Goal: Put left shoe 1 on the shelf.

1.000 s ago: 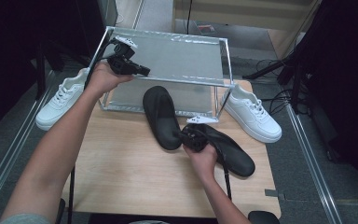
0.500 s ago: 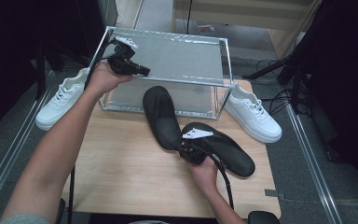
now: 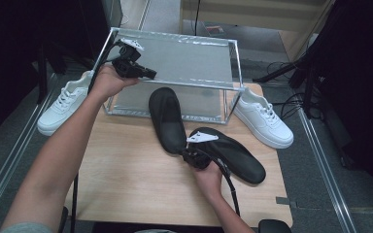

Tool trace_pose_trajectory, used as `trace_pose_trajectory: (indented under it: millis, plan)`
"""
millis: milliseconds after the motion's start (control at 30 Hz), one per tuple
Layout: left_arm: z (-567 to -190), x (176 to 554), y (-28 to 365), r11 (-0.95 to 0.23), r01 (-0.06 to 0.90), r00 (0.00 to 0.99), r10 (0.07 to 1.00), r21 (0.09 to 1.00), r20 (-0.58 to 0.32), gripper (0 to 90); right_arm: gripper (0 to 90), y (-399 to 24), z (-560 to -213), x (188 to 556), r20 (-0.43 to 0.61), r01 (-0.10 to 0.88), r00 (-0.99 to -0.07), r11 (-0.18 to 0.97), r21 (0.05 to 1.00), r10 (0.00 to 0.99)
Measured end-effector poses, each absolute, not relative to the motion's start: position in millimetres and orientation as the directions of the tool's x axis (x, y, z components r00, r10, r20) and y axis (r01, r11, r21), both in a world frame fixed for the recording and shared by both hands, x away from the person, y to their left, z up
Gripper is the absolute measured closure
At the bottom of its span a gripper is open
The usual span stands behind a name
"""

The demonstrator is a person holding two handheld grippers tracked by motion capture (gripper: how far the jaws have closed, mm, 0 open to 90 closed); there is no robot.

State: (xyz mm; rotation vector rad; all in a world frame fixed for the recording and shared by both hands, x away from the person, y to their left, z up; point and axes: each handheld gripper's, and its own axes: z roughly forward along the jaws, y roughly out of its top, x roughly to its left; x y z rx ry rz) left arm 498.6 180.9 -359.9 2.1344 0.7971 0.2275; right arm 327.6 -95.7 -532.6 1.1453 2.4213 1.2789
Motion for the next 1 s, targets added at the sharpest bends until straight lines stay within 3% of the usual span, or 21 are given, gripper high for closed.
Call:
trace_pose_trajectory:
  millis: [1000]
  plan:
    - [-361,499,182,-0.451,0.461,0.785,0.609,0.764,-0.114,90.0,90.0,-44,-526,381,0.232,0.538,-0.661,0.236,0.809,0.713]
